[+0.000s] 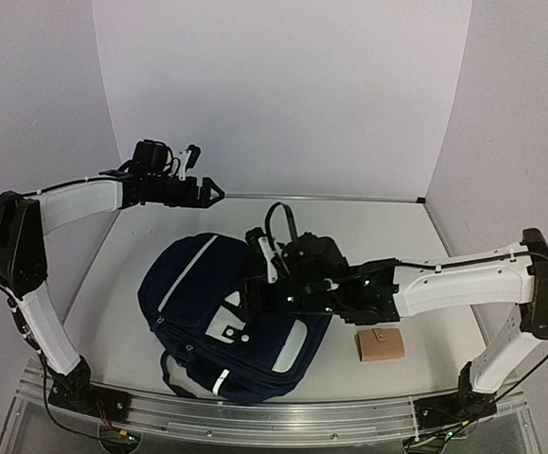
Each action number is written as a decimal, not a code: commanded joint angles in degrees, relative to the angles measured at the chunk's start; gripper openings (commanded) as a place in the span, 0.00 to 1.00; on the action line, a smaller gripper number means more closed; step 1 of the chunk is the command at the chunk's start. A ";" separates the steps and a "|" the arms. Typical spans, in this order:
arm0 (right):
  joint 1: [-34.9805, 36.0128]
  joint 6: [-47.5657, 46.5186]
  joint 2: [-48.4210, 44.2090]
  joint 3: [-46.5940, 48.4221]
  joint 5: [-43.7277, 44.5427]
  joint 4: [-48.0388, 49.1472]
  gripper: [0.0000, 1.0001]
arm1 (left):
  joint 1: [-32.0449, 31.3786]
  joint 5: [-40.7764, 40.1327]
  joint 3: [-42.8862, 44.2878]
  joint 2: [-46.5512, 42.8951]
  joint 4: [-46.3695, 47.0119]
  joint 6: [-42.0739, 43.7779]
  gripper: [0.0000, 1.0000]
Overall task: Pack the student bag
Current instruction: Adjust the student bag at the center of the board.
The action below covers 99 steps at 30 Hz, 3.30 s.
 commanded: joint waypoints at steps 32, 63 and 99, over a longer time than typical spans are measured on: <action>-19.90 6.82 -0.46 -7.30 10.90 -12.13 0.18 | 0.76 16.38 -37.85 -28.43 0.05 -18.91 0.67; -19.95 7.41 -5.30 -5.54 -14.88 -16.11 0.48 | 0.04 -1.66 -40.61 -31.06 -1.30 -26.90 0.90; -3.77 4.51 15.00 24.12 3.97 -19.36 0.00 | -6.82 5.81 -46.29 -28.38 19.85 -31.47 0.00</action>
